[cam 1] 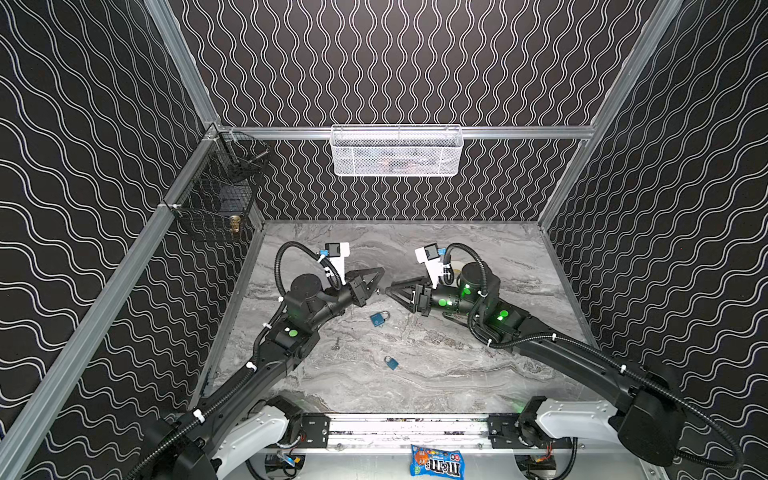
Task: Unlock with the key
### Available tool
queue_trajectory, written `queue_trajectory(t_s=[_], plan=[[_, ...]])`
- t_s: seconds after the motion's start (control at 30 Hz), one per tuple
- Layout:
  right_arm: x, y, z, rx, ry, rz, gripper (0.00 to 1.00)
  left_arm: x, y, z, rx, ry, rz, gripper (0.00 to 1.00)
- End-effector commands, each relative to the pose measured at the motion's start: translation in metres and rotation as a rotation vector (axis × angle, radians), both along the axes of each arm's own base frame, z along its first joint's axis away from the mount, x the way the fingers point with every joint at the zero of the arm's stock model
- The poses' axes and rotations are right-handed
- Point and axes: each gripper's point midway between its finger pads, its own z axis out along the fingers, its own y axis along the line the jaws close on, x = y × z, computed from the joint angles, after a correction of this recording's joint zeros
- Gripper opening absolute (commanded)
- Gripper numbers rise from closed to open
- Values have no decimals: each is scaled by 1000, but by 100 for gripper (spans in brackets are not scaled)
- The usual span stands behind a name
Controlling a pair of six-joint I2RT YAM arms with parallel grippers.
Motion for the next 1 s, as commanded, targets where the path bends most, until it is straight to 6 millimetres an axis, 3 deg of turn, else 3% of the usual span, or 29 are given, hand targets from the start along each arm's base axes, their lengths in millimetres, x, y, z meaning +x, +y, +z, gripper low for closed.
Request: queue_trajectory(t_s=[0.0,0.97], plan=[[-5,6,15,58,-18,46,47,-5,-3,20,-35,-103,-36,0],[2,23,11,93,-17,99,21,-8,-7,34,-81,-143,-65,0]])
